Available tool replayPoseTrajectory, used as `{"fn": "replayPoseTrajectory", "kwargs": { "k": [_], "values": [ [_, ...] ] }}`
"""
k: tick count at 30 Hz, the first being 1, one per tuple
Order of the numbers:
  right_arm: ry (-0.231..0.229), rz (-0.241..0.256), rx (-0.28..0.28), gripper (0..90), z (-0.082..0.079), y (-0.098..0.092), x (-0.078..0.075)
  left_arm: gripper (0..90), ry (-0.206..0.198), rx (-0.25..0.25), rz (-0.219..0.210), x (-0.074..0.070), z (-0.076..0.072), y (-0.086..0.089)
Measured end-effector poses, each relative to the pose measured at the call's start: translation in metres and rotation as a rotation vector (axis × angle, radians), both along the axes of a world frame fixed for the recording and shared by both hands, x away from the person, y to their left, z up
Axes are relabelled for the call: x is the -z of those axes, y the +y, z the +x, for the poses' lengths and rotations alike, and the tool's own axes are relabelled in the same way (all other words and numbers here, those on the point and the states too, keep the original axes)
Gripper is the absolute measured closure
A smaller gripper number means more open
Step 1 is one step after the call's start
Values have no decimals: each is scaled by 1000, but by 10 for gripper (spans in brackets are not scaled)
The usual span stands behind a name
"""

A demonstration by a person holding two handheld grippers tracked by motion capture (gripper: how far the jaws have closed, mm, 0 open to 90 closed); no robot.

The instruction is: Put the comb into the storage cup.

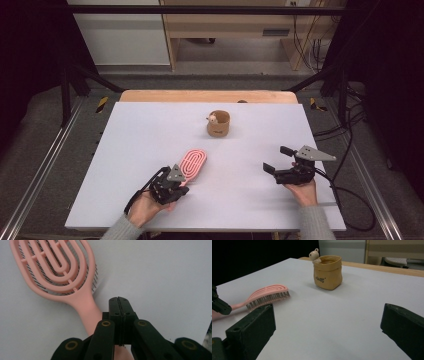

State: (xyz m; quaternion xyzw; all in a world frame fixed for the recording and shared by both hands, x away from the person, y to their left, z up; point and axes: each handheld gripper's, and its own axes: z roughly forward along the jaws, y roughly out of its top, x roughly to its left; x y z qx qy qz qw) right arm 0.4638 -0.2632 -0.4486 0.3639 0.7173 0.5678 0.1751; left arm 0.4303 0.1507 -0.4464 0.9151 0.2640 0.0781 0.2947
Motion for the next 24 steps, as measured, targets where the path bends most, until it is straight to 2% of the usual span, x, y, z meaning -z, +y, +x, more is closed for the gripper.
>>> {"fn": "replayPoseTrajectory", "kwargs": {
  "k": [17,21,24],
  "values": [
    [1,0,0,2,0,0,0,896,4,-11,28,-1,-1,9],
    [1,0,0,3,0,0,0,896,6,-10,26,-1,-1,10],
    [2,0,0,3,0,0,0,895,4,-8,-2,-4,-1,11]
  ]
}}
